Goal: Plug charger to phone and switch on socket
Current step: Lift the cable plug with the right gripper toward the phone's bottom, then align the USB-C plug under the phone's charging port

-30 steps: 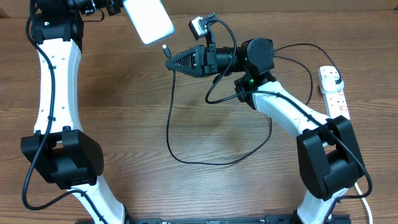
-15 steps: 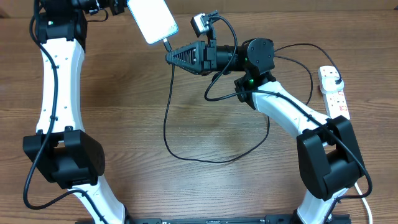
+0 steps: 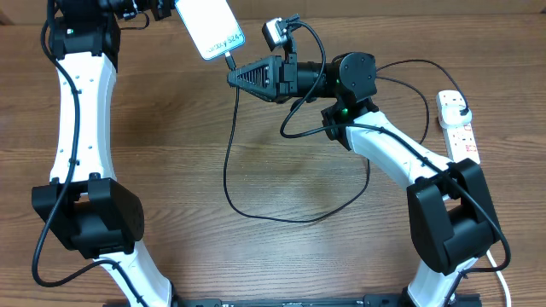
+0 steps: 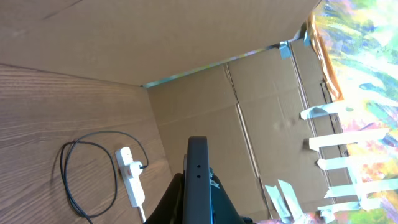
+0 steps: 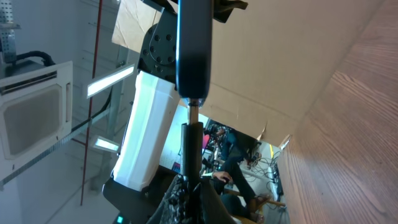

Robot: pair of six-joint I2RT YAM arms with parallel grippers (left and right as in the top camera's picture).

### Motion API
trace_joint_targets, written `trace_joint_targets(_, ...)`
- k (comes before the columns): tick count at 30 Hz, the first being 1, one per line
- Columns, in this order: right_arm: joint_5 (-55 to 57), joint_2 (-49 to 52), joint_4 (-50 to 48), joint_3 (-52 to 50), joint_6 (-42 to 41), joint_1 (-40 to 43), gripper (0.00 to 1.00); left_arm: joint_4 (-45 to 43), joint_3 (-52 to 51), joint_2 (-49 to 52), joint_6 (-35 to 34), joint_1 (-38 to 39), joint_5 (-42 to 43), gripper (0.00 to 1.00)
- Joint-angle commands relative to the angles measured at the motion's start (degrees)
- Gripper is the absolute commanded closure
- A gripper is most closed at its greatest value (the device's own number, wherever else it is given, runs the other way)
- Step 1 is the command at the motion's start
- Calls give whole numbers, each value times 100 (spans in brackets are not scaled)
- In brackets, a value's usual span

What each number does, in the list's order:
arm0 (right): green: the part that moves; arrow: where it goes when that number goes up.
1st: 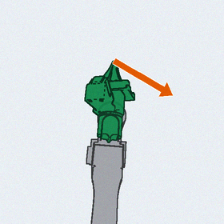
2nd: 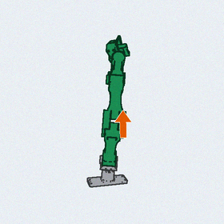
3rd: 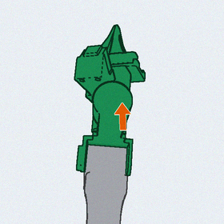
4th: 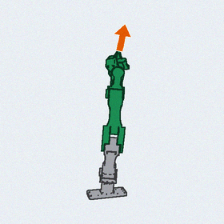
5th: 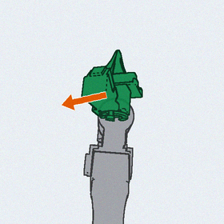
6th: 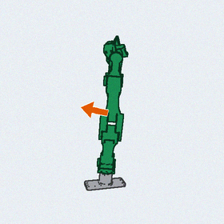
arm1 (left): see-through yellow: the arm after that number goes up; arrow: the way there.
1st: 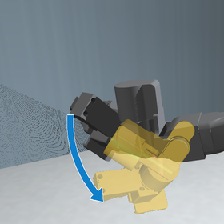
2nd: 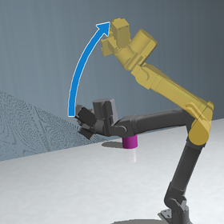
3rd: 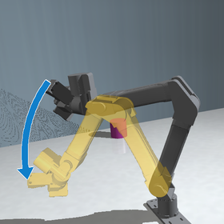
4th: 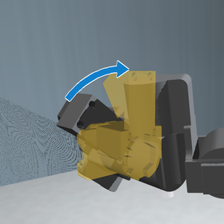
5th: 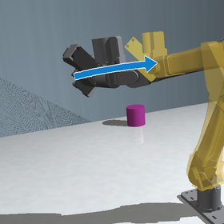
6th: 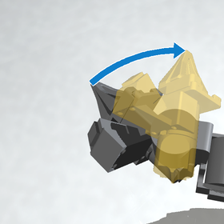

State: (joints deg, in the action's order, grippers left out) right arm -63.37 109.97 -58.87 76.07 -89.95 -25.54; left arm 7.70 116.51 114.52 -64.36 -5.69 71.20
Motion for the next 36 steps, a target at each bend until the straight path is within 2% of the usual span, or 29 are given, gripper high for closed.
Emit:
trace_joint_targets(1, 223, -155, -52, 68, -122, 17, 96, -24, 52, -4, 122, 59, 175, 96)
trace_joint_targets(27, 551, -155, -79, 68, -339, 17, 96, -24, 52, -4, -144, 96, 382, 96)
trace_joint_targets(36, 732, -155, 240, 68, -505, 17, 96, -28, 55, -2, -146, 122, 380, 96)
